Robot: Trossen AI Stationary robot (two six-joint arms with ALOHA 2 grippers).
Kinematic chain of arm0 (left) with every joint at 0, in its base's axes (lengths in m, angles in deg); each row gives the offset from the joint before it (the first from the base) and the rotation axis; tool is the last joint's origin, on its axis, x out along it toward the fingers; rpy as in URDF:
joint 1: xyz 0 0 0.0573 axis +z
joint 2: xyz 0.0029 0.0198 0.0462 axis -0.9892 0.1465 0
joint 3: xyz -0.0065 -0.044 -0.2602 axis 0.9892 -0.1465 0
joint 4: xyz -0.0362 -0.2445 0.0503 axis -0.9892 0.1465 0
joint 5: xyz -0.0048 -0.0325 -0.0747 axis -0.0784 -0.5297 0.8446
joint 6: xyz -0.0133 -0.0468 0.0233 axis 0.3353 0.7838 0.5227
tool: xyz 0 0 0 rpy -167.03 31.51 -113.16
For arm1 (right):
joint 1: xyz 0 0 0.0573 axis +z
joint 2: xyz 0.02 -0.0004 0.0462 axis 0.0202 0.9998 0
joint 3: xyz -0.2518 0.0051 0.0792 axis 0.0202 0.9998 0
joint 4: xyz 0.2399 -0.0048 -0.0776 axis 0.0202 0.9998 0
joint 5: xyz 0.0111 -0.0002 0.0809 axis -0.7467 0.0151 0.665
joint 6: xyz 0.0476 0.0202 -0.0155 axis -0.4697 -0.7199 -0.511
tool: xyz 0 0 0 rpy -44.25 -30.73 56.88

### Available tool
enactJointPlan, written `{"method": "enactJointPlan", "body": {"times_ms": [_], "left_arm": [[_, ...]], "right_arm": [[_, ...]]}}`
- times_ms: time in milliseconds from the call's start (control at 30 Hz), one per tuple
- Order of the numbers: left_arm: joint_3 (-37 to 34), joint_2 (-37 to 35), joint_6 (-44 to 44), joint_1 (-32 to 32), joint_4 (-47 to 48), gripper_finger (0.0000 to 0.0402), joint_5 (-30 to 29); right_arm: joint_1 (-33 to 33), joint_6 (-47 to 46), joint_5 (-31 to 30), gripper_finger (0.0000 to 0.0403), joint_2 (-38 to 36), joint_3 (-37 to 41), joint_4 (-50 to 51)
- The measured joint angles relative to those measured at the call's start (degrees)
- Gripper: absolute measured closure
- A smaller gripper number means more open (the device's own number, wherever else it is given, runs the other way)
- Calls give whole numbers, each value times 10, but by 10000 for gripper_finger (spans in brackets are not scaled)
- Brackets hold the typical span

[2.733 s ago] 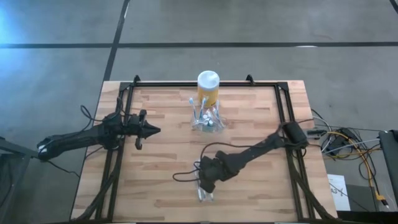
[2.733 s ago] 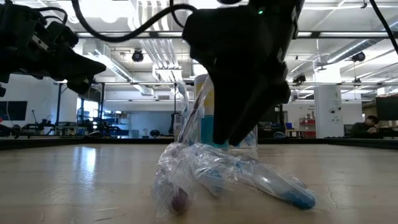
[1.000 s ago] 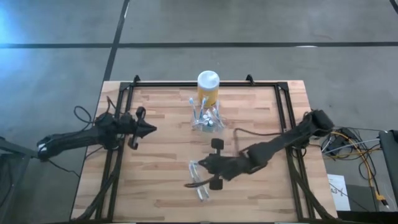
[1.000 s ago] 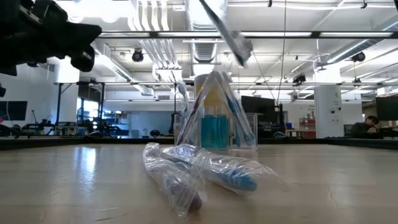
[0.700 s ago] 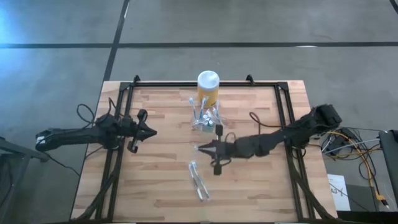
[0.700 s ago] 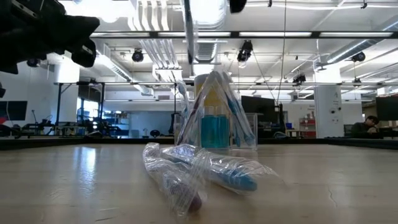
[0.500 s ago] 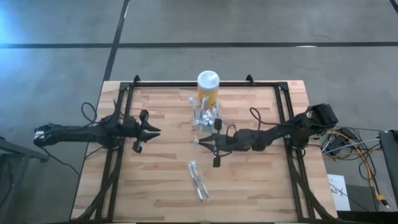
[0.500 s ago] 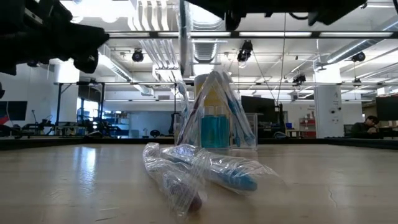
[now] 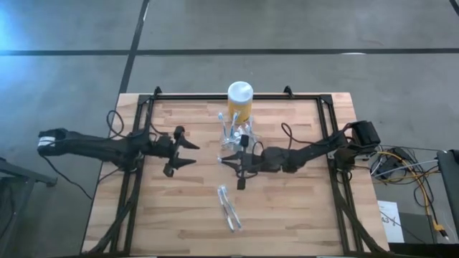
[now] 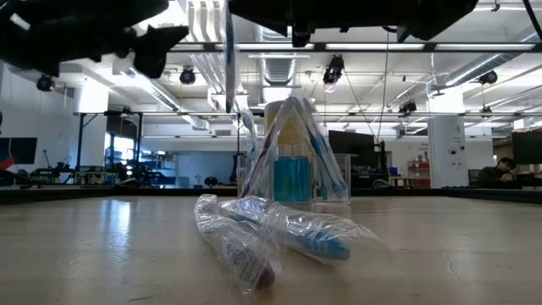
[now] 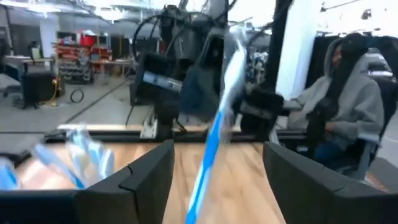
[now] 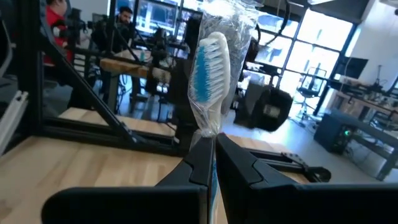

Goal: Pick & Place toothbrushing station
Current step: Put the blue toothbrush into the transparent organizer

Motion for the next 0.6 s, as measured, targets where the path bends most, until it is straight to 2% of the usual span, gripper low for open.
{"method": "enactJointPlan", "body": {"times_ms": [233,367,600], "left_arm": [[67,103,15,-2,-1,151,-13],[99,157,20,-4,3,151,-12],[134,222,23,-5,3,151,-11]], "right_arm": [[-2,4,0,391,0,-6,1],[-3,6,-29,391,1,-6,5],[-3,6,-31,391,1,-5,23]]}}
